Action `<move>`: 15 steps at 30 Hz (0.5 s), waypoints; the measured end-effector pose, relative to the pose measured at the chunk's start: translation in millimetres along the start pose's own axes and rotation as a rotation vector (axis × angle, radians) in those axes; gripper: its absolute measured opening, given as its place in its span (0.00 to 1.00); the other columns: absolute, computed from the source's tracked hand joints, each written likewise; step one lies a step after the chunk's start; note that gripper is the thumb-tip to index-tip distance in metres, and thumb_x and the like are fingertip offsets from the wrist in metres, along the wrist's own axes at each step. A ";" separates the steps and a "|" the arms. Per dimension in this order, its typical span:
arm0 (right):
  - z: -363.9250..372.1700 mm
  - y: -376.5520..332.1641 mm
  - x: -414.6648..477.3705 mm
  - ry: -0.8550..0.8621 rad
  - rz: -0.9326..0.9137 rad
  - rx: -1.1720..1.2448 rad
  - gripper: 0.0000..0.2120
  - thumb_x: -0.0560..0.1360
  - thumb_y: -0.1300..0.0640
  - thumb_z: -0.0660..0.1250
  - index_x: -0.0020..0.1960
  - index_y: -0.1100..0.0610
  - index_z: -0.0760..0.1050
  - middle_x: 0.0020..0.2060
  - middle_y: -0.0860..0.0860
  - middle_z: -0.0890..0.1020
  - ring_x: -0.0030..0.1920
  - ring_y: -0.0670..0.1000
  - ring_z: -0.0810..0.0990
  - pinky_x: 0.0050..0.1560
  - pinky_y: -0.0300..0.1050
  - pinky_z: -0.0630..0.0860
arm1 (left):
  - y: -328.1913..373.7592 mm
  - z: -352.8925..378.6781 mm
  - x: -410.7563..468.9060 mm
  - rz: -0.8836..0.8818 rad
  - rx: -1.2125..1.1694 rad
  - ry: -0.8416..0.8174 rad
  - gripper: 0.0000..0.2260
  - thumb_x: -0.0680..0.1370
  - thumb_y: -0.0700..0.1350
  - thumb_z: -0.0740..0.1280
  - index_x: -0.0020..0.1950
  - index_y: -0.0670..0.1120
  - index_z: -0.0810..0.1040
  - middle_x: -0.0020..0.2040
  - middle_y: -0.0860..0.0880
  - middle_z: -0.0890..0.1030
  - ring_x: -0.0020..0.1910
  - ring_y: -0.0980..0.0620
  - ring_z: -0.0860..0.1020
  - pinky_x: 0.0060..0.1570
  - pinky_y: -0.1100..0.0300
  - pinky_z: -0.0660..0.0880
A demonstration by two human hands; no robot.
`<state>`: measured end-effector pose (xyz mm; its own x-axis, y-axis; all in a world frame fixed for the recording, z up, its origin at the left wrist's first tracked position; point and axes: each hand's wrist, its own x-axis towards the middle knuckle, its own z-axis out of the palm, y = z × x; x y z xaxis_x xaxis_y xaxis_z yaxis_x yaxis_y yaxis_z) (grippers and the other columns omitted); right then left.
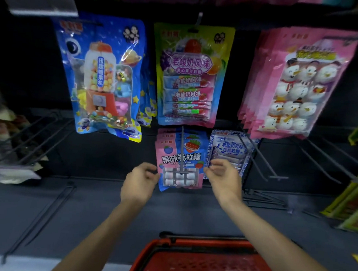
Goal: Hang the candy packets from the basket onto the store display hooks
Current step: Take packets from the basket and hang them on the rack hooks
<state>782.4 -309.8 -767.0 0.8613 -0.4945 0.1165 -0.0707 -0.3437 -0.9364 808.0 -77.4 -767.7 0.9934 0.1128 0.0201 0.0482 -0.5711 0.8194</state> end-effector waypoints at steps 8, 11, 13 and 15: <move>-56.2 -10.6 -69.4 -0.324 -0.198 -0.250 0.16 0.73 0.47 0.79 0.57 0.39 0.77 0.55 0.37 0.79 0.58 0.42 0.78 0.60 0.41 0.75 | 12.9 3.7 -94.2 0.174 0.210 -0.150 0.10 0.79 0.53 0.69 0.60 0.60 0.79 0.52 0.60 0.82 0.54 0.57 0.82 0.56 0.51 0.79; -83.0 -9.4 -93.4 -0.474 -0.325 -0.431 0.28 0.74 0.41 0.77 0.71 0.43 0.74 0.63 0.39 0.74 0.63 0.41 0.75 0.64 0.41 0.74 | 12.5 3.3 -134.5 0.327 0.363 -0.174 0.17 0.80 0.55 0.68 0.69 0.56 0.77 0.63 0.56 0.79 0.64 0.54 0.78 0.61 0.52 0.77; -99.5 -5.8 -111.2 -0.569 -0.401 -0.507 0.34 0.73 0.38 0.75 0.75 0.43 0.70 0.67 0.38 0.71 0.67 0.42 0.73 0.68 0.42 0.72 | 9.8 -1.2 -161.8 0.404 0.440 -0.219 0.23 0.78 0.60 0.65 0.71 0.56 0.76 0.66 0.55 0.78 0.66 0.51 0.77 0.61 0.51 0.76; -112.6 2.4 -128.9 -0.647 -0.447 -0.610 0.39 0.72 0.33 0.73 0.79 0.42 0.65 0.72 0.39 0.67 0.72 0.43 0.70 0.72 0.43 0.70 | 3.5 -7.9 -183.8 0.437 0.554 -0.280 0.29 0.74 0.67 0.57 0.72 0.57 0.74 0.67 0.56 0.76 0.65 0.51 0.77 0.62 0.51 0.76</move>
<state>614.5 -336.8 -747.0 0.9675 0.2489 0.0440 0.2372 -0.8337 -0.4987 624.7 -93.7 -763.9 0.9197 -0.3862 0.0702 -0.3843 -0.8497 0.3609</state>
